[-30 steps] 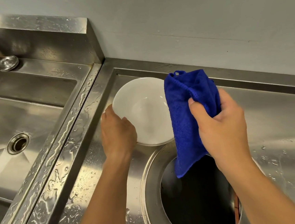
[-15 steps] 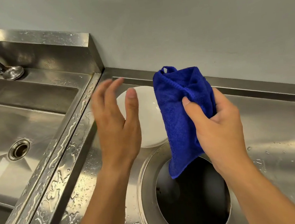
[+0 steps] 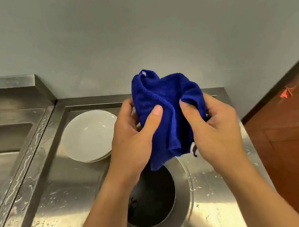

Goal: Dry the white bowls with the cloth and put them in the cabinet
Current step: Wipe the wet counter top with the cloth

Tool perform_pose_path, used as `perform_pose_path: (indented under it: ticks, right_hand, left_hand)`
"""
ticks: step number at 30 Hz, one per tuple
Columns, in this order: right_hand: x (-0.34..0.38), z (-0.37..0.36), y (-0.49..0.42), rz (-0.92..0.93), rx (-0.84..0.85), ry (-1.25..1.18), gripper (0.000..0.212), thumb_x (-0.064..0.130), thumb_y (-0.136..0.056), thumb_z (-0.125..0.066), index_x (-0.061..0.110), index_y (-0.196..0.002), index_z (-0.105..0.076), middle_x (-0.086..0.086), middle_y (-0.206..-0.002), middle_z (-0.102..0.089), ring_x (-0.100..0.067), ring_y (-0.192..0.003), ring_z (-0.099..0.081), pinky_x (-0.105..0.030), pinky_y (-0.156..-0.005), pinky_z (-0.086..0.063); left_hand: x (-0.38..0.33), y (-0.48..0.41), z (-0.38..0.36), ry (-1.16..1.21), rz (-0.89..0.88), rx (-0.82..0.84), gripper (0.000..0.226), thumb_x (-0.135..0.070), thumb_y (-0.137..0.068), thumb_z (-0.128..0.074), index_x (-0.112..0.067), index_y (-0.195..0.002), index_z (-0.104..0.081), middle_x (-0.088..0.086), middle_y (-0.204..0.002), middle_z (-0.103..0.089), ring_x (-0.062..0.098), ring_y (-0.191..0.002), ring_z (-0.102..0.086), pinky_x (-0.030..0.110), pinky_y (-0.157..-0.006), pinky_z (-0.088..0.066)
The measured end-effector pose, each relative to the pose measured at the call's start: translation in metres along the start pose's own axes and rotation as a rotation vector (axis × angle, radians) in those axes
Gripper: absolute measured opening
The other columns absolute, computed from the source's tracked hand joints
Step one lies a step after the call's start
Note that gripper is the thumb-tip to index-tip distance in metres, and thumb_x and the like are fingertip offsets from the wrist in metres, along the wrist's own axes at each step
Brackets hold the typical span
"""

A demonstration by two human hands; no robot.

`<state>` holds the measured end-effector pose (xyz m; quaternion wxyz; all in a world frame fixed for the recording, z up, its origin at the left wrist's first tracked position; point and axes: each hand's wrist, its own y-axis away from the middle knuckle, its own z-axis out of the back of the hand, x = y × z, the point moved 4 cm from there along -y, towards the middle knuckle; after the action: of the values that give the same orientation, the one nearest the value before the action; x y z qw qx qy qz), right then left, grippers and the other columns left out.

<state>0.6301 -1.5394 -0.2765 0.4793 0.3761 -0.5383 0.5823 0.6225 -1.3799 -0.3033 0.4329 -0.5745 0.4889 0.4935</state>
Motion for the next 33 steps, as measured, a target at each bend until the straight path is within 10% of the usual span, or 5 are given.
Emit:
perform_pose_path:
  ticks: [14, 17, 22, 27, 33]
  right_hand:
    - [-0.106, 0.164, 0.098, -0.374, -0.181, 0.061, 0.042, 0.037, -0.094, -0.068, -0.003, -0.084, -0.060, -0.028, -0.080, -0.061, -0.021, -0.070, -0.055, -0.041, -0.065, -0.046]
    - [-0.151, 0.173, 0.109, -0.442, -0.124, 0.307, 0.021, 0.027, -0.100, -0.066, 0.008, -0.092, -0.070, -0.002, -0.078, -0.069, -0.013, -0.076, -0.063, -0.024, -0.068, -0.046]
    - [-0.191, 0.163, 0.106, -0.301, -0.173, 0.607, 0.044, 0.025, -0.110, -0.045, 0.011, -0.151, -0.049, -0.003, -0.151, -0.058, -0.015, -0.139, -0.049, 0.012, -0.095, -0.017]
    - [-0.229, 0.121, 0.083, -0.278, 0.108, 0.509, 0.049, 0.031, -0.114, -0.035, 0.010, -0.158, -0.040, -0.006, -0.166, -0.041, -0.018, -0.158, -0.025, -0.032, -0.129, -0.017]
    - [-0.261, 0.122, 0.087, -0.245, 0.173, 0.596, 0.059, 0.043, -0.111, -0.022, 0.013, -0.160, -0.038, -0.004, -0.166, -0.041, -0.017, -0.159, -0.024, -0.039, -0.130, -0.017]
  left_hand:
    - [0.126, 0.079, -0.130, 0.026, 0.412, 0.300, 0.029, -0.033, -0.099, -0.068, -0.025, -0.126, -0.073, -0.001, -0.126, -0.080, 0.021, -0.117, -0.077, 0.044, -0.100, -0.063]
    - [0.165, 0.076, -0.140, -0.335, 0.351, 0.285, 0.041, -0.030, -0.104, -0.067, -0.027, -0.145, -0.058, -0.004, -0.138, -0.072, 0.017, -0.123, -0.071, 0.047, -0.108, -0.058]
    - [0.205, 0.066, -0.149, -0.888, 0.036, 0.183, 0.056, -0.023, -0.109, -0.055, -0.016, -0.161, -0.038, 0.004, -0.164, -0.047, 0.022, -0.151, -0.042, 0.024, -0.117, -0.027]
    - [0.243, 0.058, -0.186, -1.088, -0.033, 0.462, 0.066, -0.027, -0.113, -0.042, -0.019, -0.170, -0.012, 0.001, -0.180, -0.012, 0.021, -0.167, 0.001, 0.036, -0.135, -0.001]
    - [0.268, 0.052, -0.182, -1.352, -0.110, 0.399, 0.063, -0.034, -0.116, -0.027, -0.022, -0.170, 0.002, -0.002, -0.181, 0.008, 0.024, -0.166, 0.017, 0.042, -0.133, 0.013]
